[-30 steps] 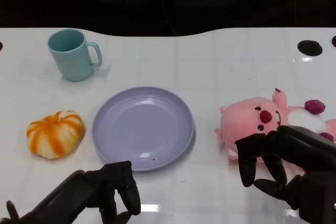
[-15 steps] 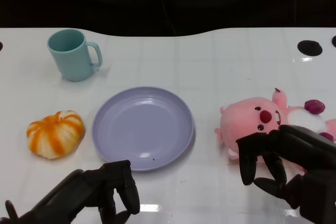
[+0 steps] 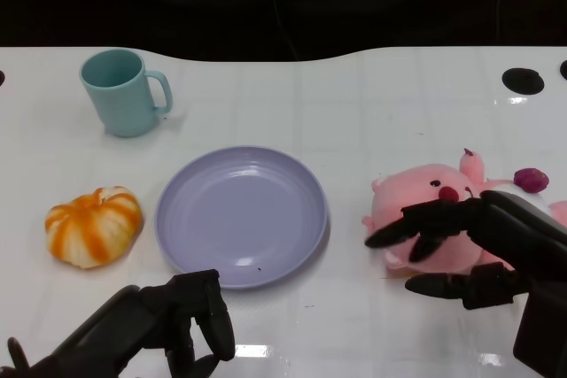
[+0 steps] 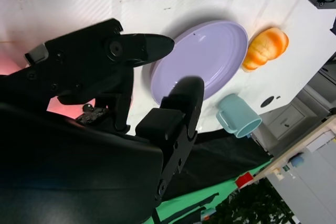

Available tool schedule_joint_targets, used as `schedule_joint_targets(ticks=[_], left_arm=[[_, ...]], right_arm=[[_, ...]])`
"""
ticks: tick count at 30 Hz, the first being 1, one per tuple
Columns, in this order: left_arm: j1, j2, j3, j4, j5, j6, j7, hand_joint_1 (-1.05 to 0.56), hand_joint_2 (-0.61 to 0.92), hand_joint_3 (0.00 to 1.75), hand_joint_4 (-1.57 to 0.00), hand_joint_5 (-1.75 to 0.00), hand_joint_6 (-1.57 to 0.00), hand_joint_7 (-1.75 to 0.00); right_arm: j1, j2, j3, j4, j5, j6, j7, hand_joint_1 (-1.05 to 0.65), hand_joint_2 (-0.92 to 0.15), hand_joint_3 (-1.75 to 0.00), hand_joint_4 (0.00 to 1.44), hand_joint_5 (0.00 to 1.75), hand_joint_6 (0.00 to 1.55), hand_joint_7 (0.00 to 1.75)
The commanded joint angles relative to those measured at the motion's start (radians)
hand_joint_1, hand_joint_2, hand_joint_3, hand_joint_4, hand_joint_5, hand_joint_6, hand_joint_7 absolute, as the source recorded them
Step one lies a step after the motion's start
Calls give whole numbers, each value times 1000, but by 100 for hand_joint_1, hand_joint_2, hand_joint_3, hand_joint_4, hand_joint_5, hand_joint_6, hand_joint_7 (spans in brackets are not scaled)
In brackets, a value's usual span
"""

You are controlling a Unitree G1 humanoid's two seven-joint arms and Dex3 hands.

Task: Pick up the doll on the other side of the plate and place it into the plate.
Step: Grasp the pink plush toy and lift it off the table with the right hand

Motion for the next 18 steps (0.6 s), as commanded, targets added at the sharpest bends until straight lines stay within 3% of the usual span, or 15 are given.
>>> schedule_joint_targets(ticks=[1,8,14,18], left_arm=[[-2,11,3,3,1,-9,-2,-19,59,109,-62,-175,-49,-165],[-5,10,-6,9,17,-15,4,-17,59,110,-61,-175,-49,-165],[-6,11,-6,6,20,-7,5,-17,59,111,-60,-175,-48,-164],[-9,10,-3,23,15,-23,3,-16,59,110,-60,-175,-48,-164]], right_arm=[[-16,-22,-17,15,-30,-18,-21,-49,-92,-5,31,54,47,1],[-39,-54,-32,-9,-116,-14,-46,-63,-92,-6,2,52,22,0],[-65,-68,-31,-70,-214,80,-38,-75,-92,-2,0,39,15,0],[-106,-88,-8,-111,-290,183,26,-79,-92,-2,0,29,14,1]])
